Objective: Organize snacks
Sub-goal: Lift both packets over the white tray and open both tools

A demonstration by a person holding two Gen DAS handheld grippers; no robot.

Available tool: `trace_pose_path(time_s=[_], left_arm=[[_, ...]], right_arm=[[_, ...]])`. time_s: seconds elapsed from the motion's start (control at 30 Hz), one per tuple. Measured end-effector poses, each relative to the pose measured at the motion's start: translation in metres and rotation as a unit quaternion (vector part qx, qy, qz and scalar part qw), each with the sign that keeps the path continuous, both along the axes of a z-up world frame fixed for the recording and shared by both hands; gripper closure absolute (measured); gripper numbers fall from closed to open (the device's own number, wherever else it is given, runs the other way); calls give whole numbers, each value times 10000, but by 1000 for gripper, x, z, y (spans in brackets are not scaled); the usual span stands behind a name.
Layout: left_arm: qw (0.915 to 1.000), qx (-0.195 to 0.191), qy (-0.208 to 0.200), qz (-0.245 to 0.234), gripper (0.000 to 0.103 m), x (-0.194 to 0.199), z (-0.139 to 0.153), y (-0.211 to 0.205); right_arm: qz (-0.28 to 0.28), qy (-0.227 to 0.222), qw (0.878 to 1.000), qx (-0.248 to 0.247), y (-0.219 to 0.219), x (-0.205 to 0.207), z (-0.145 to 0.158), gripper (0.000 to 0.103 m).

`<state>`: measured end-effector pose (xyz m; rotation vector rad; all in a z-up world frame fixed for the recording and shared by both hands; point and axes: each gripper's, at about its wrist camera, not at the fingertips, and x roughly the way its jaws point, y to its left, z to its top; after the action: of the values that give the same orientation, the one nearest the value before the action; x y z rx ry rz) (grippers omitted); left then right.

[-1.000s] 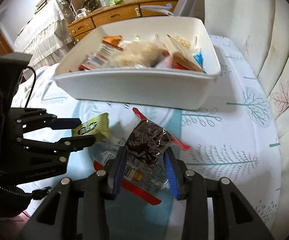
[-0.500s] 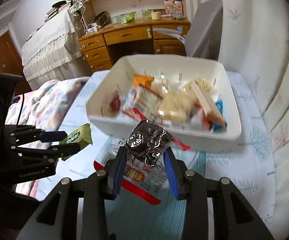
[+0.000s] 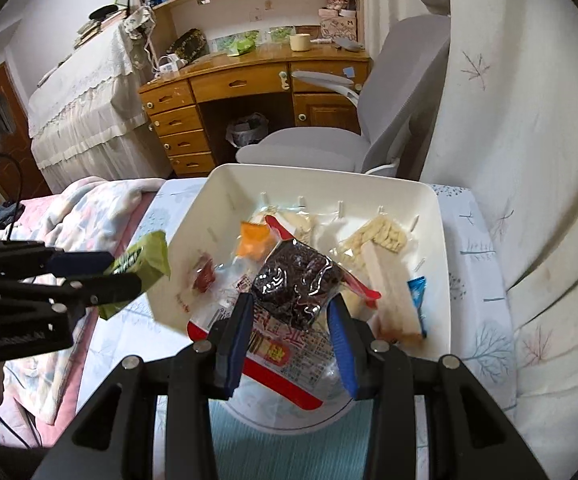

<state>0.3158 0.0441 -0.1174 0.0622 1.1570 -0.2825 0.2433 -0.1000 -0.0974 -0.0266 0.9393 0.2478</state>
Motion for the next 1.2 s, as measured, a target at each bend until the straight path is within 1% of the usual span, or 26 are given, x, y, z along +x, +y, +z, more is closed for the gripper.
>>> trace_pose_path(time_s=[0.13,0.3,0.4,0.47,0.5,0.53,0.57,0.6,0.67,0.77,0.9,0.97,1.0,1.1,1.2], left_arm=[[10000,9,-22,49,63,17,5,-19],[9997,-13,-44,243,63,34,7,-37],[9993,-4,-53,366,63,40,6,-44],[9987,-27,-131,489,63,43,7,-48],[9981,-90,-190,579,61,44,6,-49],[9975,-147,-224,656,52,45,6,-50],[9968,-178,-241,738,38,45,4,-49],[9957,-192,-261,864,35,44,2,-49],[9941,-153,-223,1053,33,42,-3,-48],[9916,-86,-72,1289,28,36,-11,-44],[9868,-17,73,1619,28,16,-18,-30],[9851,-34,101,1716,27,5,-19,-24],[9842,-54,107,1765,27,-3,-19,-20],[9834,-87,97,1812,27,-22,-17,-13],[9850,-218,82,1712,27,-45,-16,-8]], right_arm=[[-82,144,9998,118,-12,17,-3,65],[-208,605,9966,516,-32,33,-13,65],[-219,816,9948,561,-41,41,-19,64],[-237,976,9932,596,-47,45,-25,63],[-245,1049,9921,645,-50,49,-28,63],[-240,1095,9912,707,-53,51,-31,63],[-222,1134,9902,780,-56,52,-34,60],[-198,1191,9891,849,-58,54,-37,57],[-178,1330,9865,941,-63,58,-44,44],[-203,1543,9819,1078,-69,61,-51,37],[-271,1695,9775,1224,-76,61,-56,30],[-278,1696,9759,1343,-78,56,-54,24],[-278,1683,9757,1378,-78,54,-52,24],[-350,1618,9757,1438,-77,43,-48,21],[-437,1561,9763,1431,-74,28,-42,20]])
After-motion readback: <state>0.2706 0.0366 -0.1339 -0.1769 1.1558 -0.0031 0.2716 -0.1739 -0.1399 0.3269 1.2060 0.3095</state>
